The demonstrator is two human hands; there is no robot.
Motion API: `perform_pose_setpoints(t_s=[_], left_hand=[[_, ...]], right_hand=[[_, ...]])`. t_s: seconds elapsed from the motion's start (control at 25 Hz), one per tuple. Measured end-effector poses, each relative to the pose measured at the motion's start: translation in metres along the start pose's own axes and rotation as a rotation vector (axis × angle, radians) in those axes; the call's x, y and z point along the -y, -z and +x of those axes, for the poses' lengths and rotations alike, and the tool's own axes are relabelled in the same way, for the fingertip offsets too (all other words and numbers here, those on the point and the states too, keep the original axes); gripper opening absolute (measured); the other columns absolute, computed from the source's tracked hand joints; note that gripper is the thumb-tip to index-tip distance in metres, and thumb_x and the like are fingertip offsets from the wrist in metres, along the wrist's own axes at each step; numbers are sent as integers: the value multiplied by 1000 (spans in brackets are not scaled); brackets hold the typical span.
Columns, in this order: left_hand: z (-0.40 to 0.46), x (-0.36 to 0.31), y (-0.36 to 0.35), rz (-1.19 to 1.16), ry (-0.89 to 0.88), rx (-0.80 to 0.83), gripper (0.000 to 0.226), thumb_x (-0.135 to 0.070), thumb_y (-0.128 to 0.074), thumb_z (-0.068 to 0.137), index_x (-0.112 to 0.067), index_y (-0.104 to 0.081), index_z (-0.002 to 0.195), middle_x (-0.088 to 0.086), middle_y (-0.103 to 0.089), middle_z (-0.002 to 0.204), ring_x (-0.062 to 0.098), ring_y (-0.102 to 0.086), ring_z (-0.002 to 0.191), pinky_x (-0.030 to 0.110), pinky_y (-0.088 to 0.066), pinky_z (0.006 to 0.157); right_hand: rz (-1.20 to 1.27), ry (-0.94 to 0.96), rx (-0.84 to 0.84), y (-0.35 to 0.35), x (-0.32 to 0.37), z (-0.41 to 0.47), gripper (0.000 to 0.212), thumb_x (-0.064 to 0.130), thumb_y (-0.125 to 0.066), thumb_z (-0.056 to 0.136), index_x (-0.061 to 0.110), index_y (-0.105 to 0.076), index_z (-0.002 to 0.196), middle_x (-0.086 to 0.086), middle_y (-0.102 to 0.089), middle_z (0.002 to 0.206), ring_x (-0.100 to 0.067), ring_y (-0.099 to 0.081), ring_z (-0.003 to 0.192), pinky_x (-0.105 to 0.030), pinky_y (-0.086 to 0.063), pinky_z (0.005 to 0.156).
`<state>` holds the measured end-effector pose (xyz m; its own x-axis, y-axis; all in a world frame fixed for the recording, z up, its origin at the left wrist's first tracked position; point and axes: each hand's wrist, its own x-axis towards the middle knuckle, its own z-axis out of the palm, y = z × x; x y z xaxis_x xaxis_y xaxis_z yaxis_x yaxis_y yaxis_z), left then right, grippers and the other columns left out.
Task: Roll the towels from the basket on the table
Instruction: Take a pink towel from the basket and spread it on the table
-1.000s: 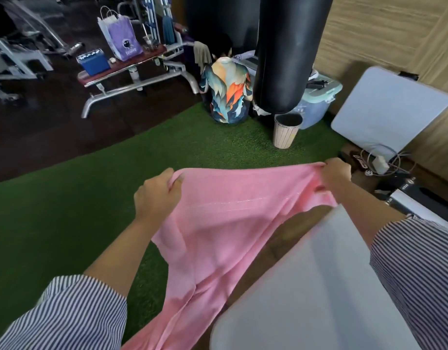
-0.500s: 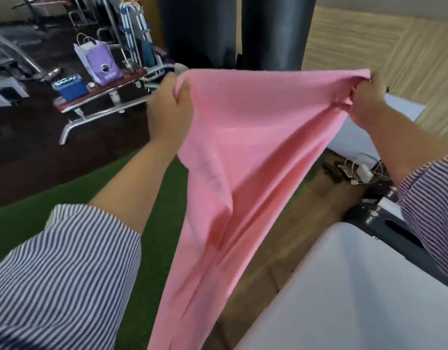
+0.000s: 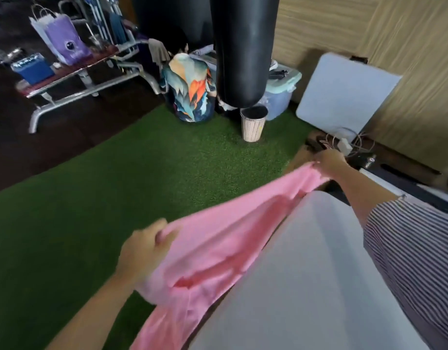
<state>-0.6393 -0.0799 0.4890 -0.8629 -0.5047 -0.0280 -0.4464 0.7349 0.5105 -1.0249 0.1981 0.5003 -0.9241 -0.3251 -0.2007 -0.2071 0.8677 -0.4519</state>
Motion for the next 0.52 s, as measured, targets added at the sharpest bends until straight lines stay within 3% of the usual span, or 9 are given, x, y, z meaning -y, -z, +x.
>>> perform_pose_setpoints(t_s=[0.12,0.24,0.32,0.4,0.48,0.52], left_hand=[[-46,21,-38,-53,-68,211,60,-79,-31,81,-21,-46,71,-3,-46,53,8,-42,41,19,-24,42],[-77,23,-62,-123,-81,249,70,-82,-23,79,-21,-56,80,-13,-49,51,3,-45,40,15,-24,41],[-95,18,-73,-134,-89,262,48,-74,-29,84,-37,-59,93,-14,-56,55,1,-52,45,16,-30,42],[-116,11,-84,-130,-74,308,13,-59,-41,90,-68,-44,99,-6,-62,63,6,-60,53,19,-39,49],[-142,-1,-92,-79,-92,351,28,-45,-48,95,-70,-38,94,-12,-61,62,5,-58,55,12,-39,55],[-156,-10,-95,-47,-95,382,30,-41,-49,96,-68,-39,90,-20,-57,59,2,-55,53,5,-31,54]], right_hand=[[-232,96,79,-23,-40,-15,20,-1,-53,83,13,-65,75,-17,-64,86,-25,-61,82,-23,-43,63],[-448,318,66,-31,-65,-24,24,-5,-53,82,-2,-69,99,-21,-61,115,-33,-54,112,-34,-40,92],[-619,477,93,-31,-78,-34,35,-4,-51,83,6,-65,113,-12,-57,127,-30,-48,120,-41,-38,101],[-764,698,84,-26,-93,-50,35,-4,-61,74,11,-71,104,-6,-60,126,-28,-49,122,-44,-39,102],[-924,887,126,-17,-105,-70,33,2,-77,54,20,-75,82,0,-69,108,-24,-60,111,-47,-45,94],[-1026,948,147,-13,-111,-80,34,8,-80,48,24,-74,78,3,-71,98,-20,-64,104,-47,-48,90]])
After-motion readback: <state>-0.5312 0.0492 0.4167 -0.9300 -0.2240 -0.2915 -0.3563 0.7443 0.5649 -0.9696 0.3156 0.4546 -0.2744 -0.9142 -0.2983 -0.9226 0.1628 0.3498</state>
